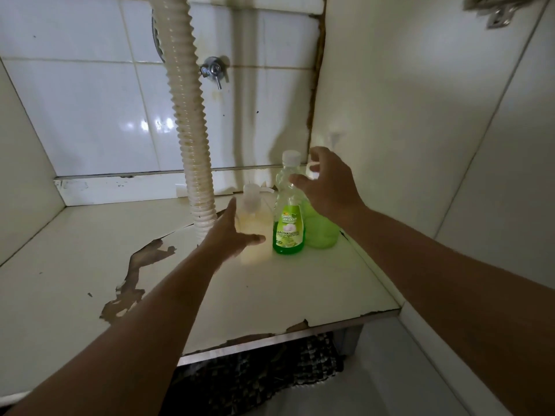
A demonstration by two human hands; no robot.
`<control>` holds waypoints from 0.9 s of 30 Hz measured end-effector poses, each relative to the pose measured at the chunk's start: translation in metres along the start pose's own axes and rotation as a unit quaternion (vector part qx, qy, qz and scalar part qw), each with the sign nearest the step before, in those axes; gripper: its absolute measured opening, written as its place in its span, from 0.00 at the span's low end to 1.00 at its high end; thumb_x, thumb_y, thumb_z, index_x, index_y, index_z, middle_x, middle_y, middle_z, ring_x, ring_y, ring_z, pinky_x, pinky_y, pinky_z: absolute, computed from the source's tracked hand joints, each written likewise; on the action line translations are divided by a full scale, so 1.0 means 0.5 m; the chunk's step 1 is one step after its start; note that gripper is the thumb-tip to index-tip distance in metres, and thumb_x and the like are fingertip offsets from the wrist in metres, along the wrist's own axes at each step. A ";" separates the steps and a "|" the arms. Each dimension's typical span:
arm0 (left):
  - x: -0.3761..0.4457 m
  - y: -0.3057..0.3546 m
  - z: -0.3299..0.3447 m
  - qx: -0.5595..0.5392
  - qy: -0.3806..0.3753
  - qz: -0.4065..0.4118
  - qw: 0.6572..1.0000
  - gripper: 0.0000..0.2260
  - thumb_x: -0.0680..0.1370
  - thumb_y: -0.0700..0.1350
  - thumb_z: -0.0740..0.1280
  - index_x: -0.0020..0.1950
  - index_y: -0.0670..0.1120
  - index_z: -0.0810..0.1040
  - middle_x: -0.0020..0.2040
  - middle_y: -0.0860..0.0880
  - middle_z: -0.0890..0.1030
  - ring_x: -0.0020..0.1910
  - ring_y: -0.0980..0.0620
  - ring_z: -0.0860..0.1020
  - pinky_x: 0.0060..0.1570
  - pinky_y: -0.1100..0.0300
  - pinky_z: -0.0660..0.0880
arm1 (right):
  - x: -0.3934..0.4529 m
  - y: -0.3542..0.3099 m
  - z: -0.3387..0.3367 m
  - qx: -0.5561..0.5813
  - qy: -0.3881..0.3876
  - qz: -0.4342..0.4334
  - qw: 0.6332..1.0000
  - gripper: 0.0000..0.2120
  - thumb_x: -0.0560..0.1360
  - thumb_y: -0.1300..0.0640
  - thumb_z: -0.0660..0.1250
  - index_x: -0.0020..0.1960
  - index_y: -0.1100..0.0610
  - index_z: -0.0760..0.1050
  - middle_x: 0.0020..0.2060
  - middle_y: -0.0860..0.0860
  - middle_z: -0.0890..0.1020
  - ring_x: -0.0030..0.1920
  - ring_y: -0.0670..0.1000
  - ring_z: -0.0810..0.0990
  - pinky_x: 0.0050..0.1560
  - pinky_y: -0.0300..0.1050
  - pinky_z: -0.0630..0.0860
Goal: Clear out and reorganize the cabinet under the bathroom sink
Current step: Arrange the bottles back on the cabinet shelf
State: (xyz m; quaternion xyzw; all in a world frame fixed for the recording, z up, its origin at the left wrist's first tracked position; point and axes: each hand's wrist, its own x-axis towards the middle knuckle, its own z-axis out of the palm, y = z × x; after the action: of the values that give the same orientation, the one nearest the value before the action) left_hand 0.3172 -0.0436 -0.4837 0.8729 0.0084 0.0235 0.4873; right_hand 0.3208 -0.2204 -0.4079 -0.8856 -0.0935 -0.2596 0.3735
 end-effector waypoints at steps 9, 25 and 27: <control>-0.207 0.012 0.068 0.203 0.119 0.119 0.965 0.28 0.77 0.44 0.67 0.75 0.46 0.60 0.72 0.46 0.67 0.69 0.45 0.68 0.64 0.52 0.68 | -0.254 -0.007 -0.069 0.178 -0.035 0.143 0.973 0.10 0.73 0.57 0.70 0.54 0.54 0.73 0.45 0.46 0.79 0.44 0.48 0.79 0.47 0.44 0.79; -0.482 -0.192 -0.096 0.428 -0.340 -0.053 0.835 0.19 0.75 0.39 0.65 0.65 0.50 0.76 0.61 0.50 0.79 0.59 0.51 0.77 0.57 0.63 0.72 | -0.636 0.008 0.100 -0.057 -0.563 0.141 0.813 0.29 0.68 0.57 0.75 0.67 0.56 0.70 0.58 0.55 0.79 0.52 0.51 0.79 0.47 0.38 0.72; -0.498 -0.233 -0.127 0.415 -0.379 -0.123 0.818 0.25 0.73 0.40 0.68 0.69 0.53 0.71 0.67 0.51 0.75 0.63 0.52 0.74 0.61 0.61 0.71 | -0.678 0.004 0.125 -0.052 -0.562 0.132 0.815 0.35 0.68 0.59 0.74 0.72 0.52 0.64 0.65 0.54 0.73 0.60 0.52 0.76 0.55 0.40 0.74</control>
State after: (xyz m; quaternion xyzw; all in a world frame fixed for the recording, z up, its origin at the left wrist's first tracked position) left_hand 0.0663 0.0622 -0.5576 0.9242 -0.0605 -0.3746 0.0425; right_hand 0.0583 -0.1680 -0.6253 -0.8993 -0.1557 0.3306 0.2404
